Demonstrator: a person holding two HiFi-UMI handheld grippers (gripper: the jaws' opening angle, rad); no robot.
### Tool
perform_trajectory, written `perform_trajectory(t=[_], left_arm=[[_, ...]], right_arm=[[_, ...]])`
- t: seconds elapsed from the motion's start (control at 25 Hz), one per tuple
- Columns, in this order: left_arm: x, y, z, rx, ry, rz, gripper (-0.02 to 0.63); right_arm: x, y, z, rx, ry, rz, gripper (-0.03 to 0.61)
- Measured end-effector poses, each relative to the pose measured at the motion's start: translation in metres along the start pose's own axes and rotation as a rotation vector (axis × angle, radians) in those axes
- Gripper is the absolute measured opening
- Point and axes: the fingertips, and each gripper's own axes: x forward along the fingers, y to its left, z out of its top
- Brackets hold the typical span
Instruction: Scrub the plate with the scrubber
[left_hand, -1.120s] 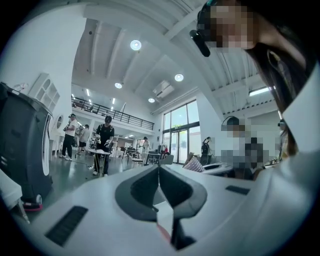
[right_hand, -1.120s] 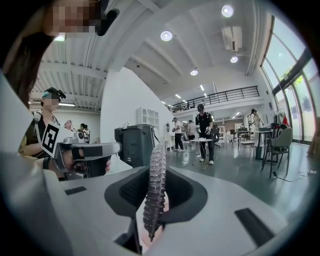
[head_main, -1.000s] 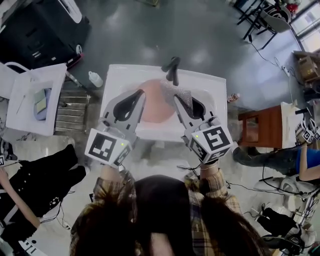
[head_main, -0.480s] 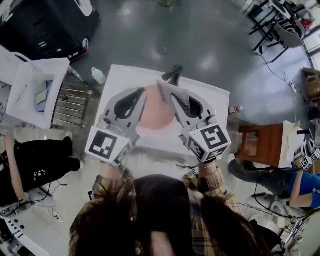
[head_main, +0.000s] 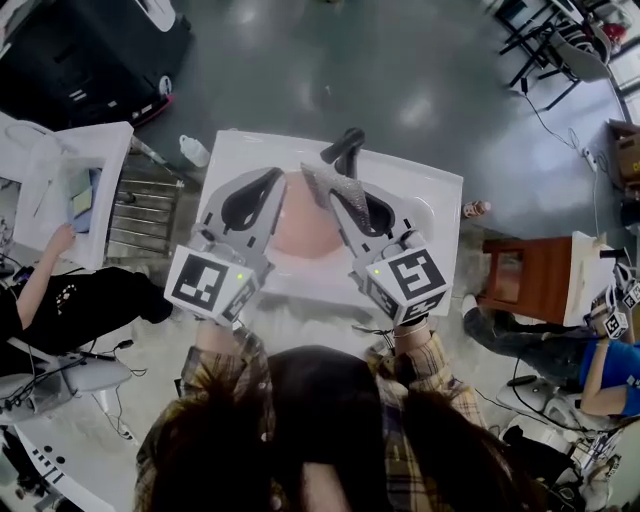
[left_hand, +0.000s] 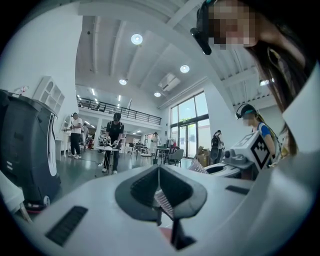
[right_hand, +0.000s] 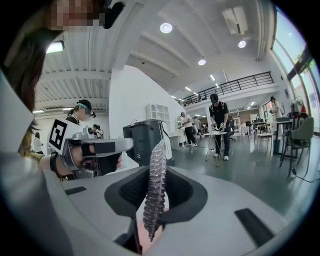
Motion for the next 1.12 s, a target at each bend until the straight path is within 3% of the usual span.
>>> perform_trajectory(t=[0.28,0.6,1.12], left_arm=[[0.009,0.004,-0.018,-0.018,0.030,-0.030,0.021],[0.006,0.012,-0.055,-0.052,0.102,-0.022,0.021],[0.007,0.023,-0.143,-0.107,0.222,-0.002,0.021]], right_arm=[[0.006,-0.007,-0.015,0.010,0.031,-0.026,0.086],[0.018,-0.005,-0.058,0.076,0.112,-0.025,0.086],[0.047,-0.003,-0.127,0.153,0.229,0.006,0.086]])
